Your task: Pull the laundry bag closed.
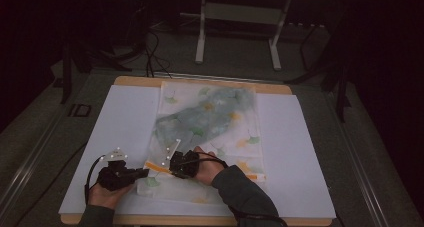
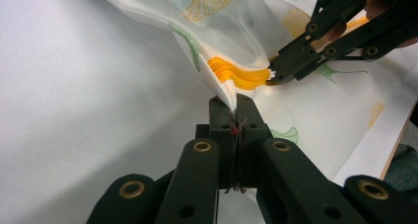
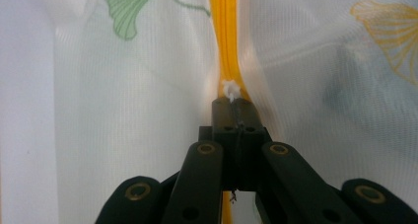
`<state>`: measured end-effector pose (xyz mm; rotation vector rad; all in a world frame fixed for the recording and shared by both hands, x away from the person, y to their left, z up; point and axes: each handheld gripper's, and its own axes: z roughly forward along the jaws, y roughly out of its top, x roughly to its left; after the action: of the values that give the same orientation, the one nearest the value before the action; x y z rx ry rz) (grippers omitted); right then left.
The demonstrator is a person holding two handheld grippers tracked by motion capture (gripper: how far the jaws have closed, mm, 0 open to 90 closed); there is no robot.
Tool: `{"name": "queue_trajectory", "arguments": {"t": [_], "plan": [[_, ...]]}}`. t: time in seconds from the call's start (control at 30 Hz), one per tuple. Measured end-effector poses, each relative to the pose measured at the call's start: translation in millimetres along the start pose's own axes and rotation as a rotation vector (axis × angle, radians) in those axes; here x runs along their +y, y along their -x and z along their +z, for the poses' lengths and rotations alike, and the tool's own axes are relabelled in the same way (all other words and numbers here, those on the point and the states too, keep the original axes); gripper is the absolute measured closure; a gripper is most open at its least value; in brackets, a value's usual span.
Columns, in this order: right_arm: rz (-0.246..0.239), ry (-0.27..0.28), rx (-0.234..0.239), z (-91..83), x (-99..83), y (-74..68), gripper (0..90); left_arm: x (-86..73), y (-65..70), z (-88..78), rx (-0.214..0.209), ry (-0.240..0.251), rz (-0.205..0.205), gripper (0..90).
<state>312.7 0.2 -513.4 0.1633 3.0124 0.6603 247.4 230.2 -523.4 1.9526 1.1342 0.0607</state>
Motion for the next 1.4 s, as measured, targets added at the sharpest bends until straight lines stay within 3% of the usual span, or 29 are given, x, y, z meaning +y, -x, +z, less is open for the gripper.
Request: {"name": "queue_trajectory", "arguments": {"t": [0.83,1.4], "plan": [[0.002,-0.035,-0.024,-13.0,-23.6,1.9,90.0,-0.7,-1.0,-0.8,0.006,-0.001,0.000,88.6],[-0.005,-0.061,-0.042,-15.9,-26.9,0.4,90.0,-0.8,-2.1,-2.9,0.011,0.008,-0.001,88.6]]}}
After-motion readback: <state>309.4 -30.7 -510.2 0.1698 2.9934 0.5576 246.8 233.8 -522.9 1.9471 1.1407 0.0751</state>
